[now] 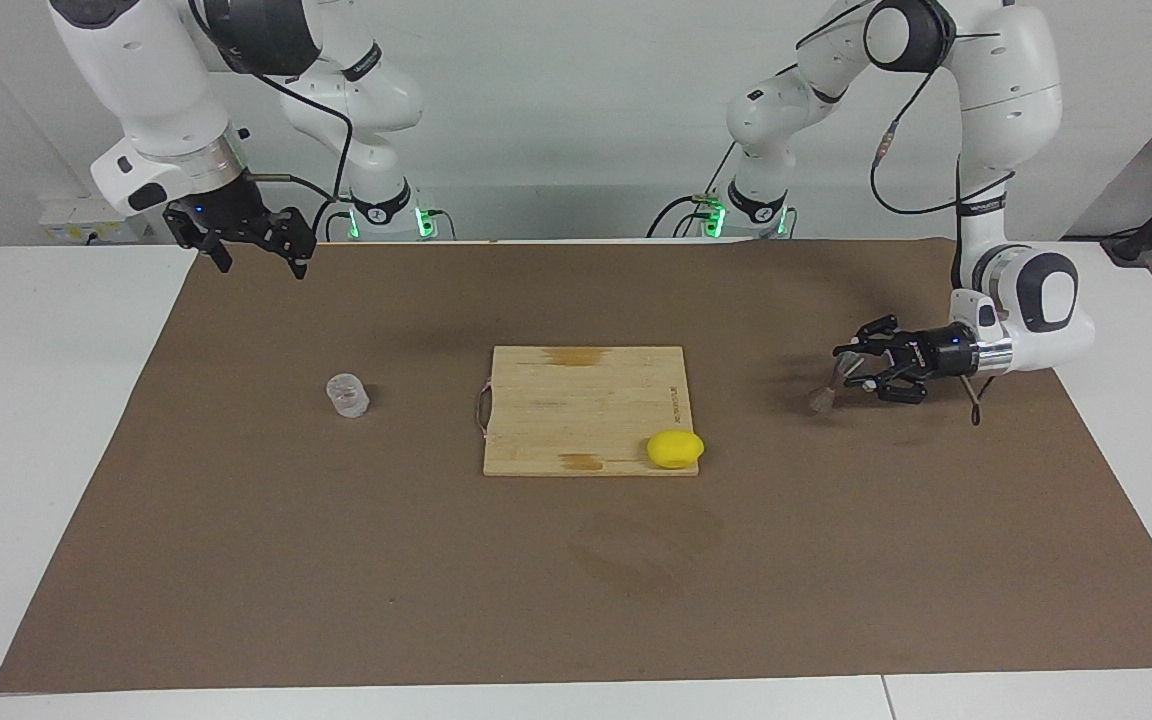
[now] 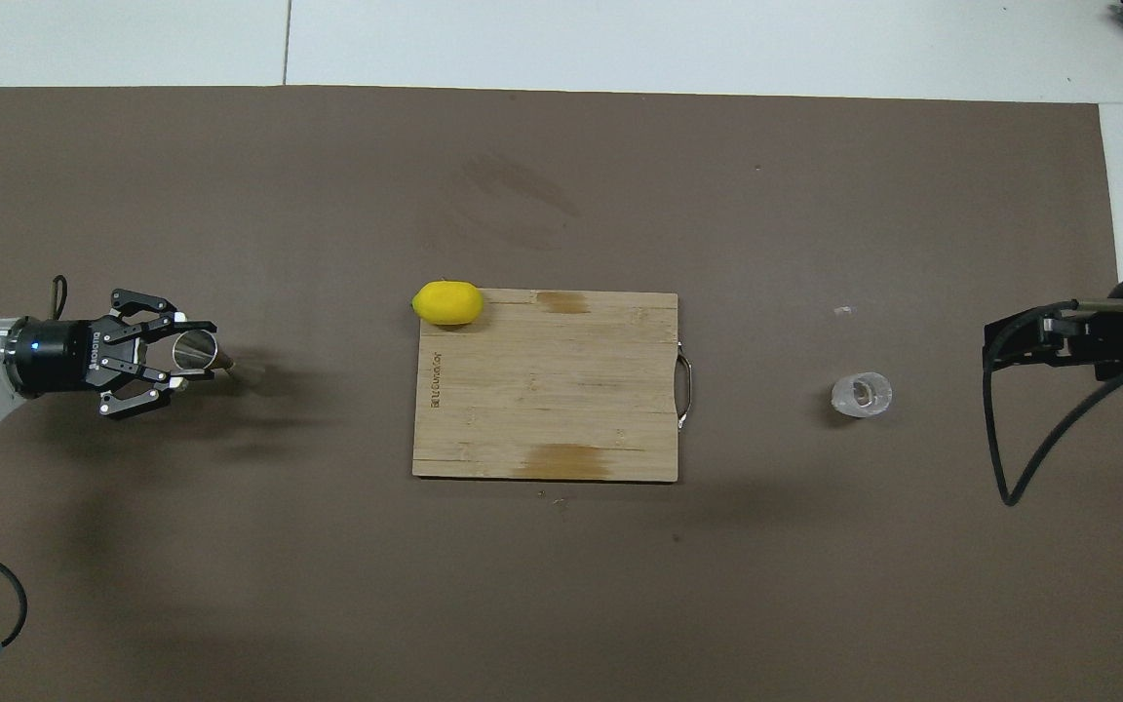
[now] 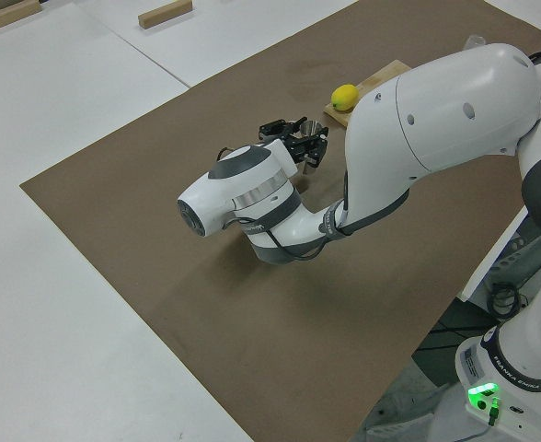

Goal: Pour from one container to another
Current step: 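Lift and carry the metal cup over the wooden board, then lower the metal cup onto the board and open the left gripper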

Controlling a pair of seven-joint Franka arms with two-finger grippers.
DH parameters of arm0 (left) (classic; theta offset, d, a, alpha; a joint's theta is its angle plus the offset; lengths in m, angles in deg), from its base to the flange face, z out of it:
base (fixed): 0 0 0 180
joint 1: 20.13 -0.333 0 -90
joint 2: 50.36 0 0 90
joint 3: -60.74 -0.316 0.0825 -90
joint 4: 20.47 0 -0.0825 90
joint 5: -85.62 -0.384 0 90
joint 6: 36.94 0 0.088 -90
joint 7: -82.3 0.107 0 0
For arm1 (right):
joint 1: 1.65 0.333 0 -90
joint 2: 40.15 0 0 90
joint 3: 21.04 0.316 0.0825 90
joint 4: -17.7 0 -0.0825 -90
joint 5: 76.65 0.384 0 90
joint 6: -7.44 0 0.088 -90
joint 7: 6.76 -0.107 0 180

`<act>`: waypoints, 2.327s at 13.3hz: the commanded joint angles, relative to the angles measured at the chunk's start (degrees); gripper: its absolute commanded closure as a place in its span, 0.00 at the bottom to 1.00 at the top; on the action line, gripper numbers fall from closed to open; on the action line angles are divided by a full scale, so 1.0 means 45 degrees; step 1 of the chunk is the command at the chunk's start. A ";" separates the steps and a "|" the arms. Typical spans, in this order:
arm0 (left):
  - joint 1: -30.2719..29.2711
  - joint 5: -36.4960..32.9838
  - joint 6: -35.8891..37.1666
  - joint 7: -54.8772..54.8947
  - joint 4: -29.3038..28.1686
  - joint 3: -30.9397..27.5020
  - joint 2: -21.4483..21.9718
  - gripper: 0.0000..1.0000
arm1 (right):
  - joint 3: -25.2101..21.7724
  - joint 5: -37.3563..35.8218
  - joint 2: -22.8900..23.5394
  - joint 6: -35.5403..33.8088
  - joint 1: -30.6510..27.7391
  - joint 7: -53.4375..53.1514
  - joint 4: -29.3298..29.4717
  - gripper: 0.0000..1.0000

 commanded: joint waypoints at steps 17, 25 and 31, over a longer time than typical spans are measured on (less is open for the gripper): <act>0.8995 0.7918 -0.6496 -0.0649 -0.3501 -0.0195 0.3381 0.76 | 0.0046 0.0260 -0.0328 -0.0113 -0.0152 -0.0005 -0.0321 0.00; 1.1948 1.1866 -1.0348 0.3355 -0.3539 -0.0176 0.3166 0.76 | 0.0046 0.0260 -0.0328 -0.0054 -0.0152 -0.0044 -0.0321 0.00; 1.2282 1.2747 -1.0408 0.4860 -0.3559 -0.0176 0.2659 0.74 | 0.0046 0.0260 -0.0328 0.0004 -0.0133 -0.0045 -0.0321 0.00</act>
